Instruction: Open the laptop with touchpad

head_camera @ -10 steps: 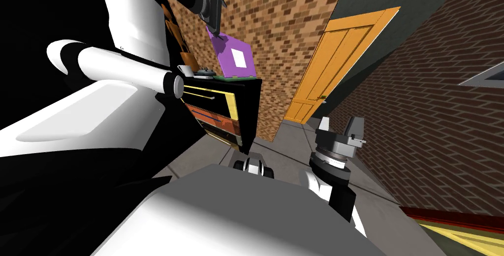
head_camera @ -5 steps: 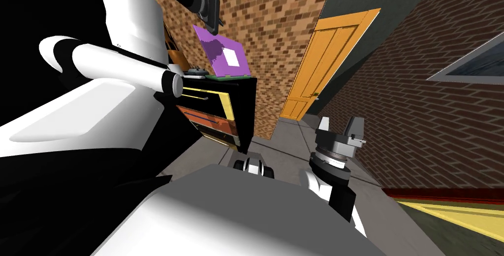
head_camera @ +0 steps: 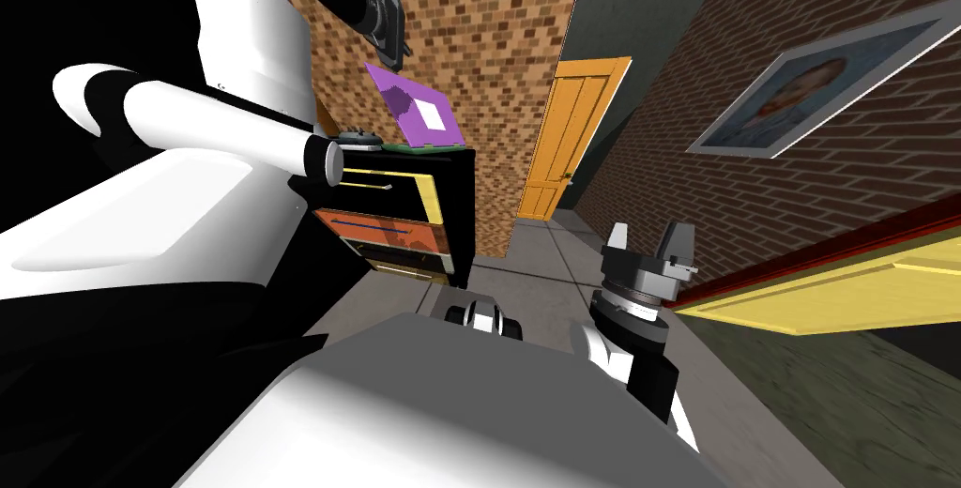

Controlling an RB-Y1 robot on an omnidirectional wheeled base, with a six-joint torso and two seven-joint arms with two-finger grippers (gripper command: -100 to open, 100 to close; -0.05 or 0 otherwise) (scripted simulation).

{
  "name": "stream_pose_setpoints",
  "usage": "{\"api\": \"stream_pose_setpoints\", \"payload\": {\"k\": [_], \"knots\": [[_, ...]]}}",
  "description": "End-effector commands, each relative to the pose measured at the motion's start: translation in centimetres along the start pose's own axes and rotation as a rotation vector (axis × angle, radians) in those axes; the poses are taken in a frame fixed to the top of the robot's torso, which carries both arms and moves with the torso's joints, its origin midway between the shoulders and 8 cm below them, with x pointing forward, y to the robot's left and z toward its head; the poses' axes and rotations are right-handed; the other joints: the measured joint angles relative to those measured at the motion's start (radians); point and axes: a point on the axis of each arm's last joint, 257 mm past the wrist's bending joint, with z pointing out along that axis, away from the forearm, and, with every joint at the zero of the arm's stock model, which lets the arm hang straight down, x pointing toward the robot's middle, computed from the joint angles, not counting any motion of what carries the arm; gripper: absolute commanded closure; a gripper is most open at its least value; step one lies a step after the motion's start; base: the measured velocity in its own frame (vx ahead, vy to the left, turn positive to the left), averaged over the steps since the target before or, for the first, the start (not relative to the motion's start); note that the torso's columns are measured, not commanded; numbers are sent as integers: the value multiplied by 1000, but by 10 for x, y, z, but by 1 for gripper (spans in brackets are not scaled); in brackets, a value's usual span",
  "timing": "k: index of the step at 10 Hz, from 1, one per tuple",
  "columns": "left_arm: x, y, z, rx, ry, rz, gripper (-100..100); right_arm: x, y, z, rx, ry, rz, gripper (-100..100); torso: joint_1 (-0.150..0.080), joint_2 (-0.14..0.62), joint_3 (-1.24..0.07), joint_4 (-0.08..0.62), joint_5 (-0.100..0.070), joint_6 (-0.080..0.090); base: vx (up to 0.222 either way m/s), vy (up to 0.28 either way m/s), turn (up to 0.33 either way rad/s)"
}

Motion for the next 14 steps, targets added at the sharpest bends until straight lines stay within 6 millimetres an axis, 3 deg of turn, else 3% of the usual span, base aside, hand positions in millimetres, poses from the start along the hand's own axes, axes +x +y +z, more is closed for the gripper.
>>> {"api": "stream_pose_setpoints", "payload": {"k": [1,2,3,4,14], "knots": [[-17,10,8,-24,-49,3,100,0,0,0,0,0,0,0,1,-1,0,0,0,-1,-91,50,-177],[-27,15,10,-39,-79,6,100,0,0,0,0,0,0,0,2,-1,-1,0,0,0,-129,55,-350],[-22,12,8,-30,-61,3,100,0,0,0,0,0,0,0,2,1,1,0,1,0,-67,25,-76],[-14,13,11,-32,-38,-11,-100,0,0,0,0,0,0,0,1,0,0,1,0,-1,-45,92,-25],[33,17,20,-35,114,-99,-100,0,0,0,0,0,0,0,5,2,1,0,3,-3,-26,186,-48]]}}
